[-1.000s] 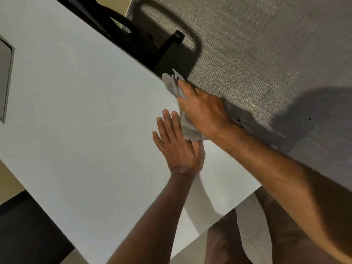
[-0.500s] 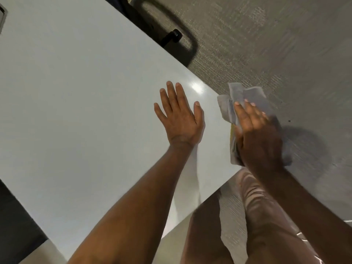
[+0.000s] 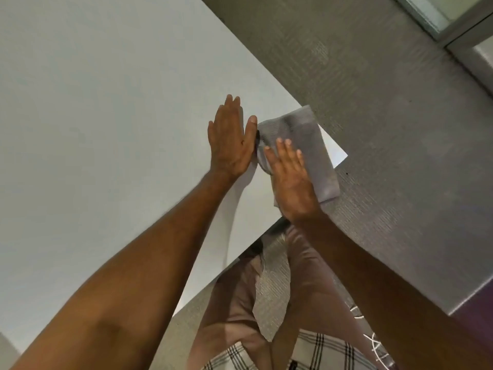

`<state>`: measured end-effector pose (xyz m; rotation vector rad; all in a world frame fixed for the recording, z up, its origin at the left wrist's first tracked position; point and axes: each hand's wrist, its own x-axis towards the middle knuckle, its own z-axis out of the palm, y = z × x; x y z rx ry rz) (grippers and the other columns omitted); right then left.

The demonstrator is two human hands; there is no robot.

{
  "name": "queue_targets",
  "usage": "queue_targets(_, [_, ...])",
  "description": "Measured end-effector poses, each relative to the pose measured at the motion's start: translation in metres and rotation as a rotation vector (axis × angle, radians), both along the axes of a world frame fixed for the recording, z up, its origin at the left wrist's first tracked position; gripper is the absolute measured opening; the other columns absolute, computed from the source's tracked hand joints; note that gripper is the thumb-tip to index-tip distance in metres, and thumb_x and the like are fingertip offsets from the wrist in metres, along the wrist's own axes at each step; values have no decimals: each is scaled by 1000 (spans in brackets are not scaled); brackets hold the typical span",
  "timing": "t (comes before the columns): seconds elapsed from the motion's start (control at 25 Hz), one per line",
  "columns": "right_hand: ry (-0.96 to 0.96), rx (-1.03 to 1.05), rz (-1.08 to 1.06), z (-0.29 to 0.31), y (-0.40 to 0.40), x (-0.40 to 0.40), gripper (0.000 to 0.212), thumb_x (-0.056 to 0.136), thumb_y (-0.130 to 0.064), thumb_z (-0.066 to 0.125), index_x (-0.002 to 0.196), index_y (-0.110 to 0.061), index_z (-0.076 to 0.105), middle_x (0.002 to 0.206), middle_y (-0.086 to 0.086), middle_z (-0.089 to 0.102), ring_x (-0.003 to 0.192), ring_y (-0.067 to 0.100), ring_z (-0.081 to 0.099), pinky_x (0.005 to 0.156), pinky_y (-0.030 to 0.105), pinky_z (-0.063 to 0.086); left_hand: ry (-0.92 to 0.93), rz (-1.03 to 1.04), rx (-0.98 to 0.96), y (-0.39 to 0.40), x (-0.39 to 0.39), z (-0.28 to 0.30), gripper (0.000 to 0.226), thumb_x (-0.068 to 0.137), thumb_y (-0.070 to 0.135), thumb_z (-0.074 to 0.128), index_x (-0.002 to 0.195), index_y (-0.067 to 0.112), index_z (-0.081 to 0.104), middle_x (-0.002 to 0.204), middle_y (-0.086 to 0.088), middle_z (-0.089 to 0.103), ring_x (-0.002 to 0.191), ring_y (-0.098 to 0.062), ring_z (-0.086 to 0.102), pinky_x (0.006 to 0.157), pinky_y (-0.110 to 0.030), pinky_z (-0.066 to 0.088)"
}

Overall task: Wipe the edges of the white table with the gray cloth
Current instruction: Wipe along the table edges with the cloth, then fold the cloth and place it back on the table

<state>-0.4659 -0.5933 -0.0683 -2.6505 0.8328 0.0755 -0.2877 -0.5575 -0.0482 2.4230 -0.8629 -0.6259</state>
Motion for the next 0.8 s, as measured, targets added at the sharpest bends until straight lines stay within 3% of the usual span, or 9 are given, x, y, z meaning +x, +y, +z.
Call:
queue_targets(0.08, [58, 32, 198, -1, 25, -5, 99, 70, -8, 90, 156, -5, 41, 166, 22, 35, 158, 39, 23, 129, 51, 14, -15, -35, -26, 25, -10, 9, 76, 102, 60, 18, 166, 19, 24, 175, -4, 19, 162, -25, 17, 132, -53, 13])
queue_targets(0.2, [-16, 88, 443, 15, 29, -22, 47, 101, -28, 61, 145, -10, 56, 154, 15, 52, 155, 33, 33, 132, 47, 14, -73, -117, -44, 52, -30, 25, 70, 105, 55, 26, 163, 16, 31, 172, -9, 28, 159, -29, 28, 130, -52, 22])
queue_targets(0.28, [-47, 159, 427, 34, 31, -42, 50, 104, -40, 56, 147, -15, 55, 156, 9, 51, 153, 27, 37, 130, 47, 21, -91, -186, -32, 68, -47, 27, 66, 105, 51, 36, 159, 14, 39, 168, -12, 36, 153, -31, 36, 124, -49, 30])
queue_targets(0.36, [-174, 222, 106, 51, 39, -58, 49, 102, -35, 62, 146, -15, 56, 159, 6, 47, 152, 23, 38, 125, 42, 32, -108, -249, 10, 78, -61, 22, 64, 103, 51, 43, 155, 14, 42, 162, -14, 41, 146, -32, 43, 116, -49, 40])
queue_targets(0.44, [-265, 283, -404, 60, 52, -65, 47, 102, -29, 64, 147, -19, 54, 163, 3, 39, 150, 21, 37, 116, 29, 40, -101, -281, 75, 81, -69, 16, 72, 100, 59, 50, 156, 16, 40, 160, -12, 43, 141, -31, 46, 109, -49, 46])
queue_targets(0.56, [-396, 541, -1051, 63, 70, -51, 58, 98, -27, 70, 150, -24, 44, 161, 4, 32, 141, 21, 45, 105, 31, 49, -85, -266, 171, 78, -71, 15, 79, 93, 62, 63, 156, 19, 40, 155, -11, 45, 135, -33, 46, 99, -49, 46])
queue_targets(0.64, [-441, 651, -1241, 64, 81, -43, 64, 97, -23, 72, 153, -20, 40, 159, 9, 33, 133, 19, 50, 100, 28, 51, -87, -247, 187, 78, -70, 18, 71, 93, 53, 70, 150, 18, 46, 145, -12, 50, 127, -34, 50, 93, -48, 48])
queue_targets(0.72, [-453, 737, -1291, 62, 88, -45, 67, 98, -14, 71, 155, -18, 36, 155, 12, 40, 128, 16, 51, 102, 28, 52, -82, -259, 172, 79, -68, 20, 58, 95, 42, 70, 143, 16, 51, 133, -13, 55, 118, -35, 55, 85, -46, 49])
queue_targets(0.8, [-411, 796, -1293, 63, 90, -51, 65, 96, -10, 72, 150, -23, 39, 144, 10, 51, 128, 24, 58, 108, 43, 55, -21, -262, 144, 86, -65, 22, 45, 99, 33, 66, 138, 13, 54, 127, -15, 57, 114, -36, 57, 83, -45, 49])
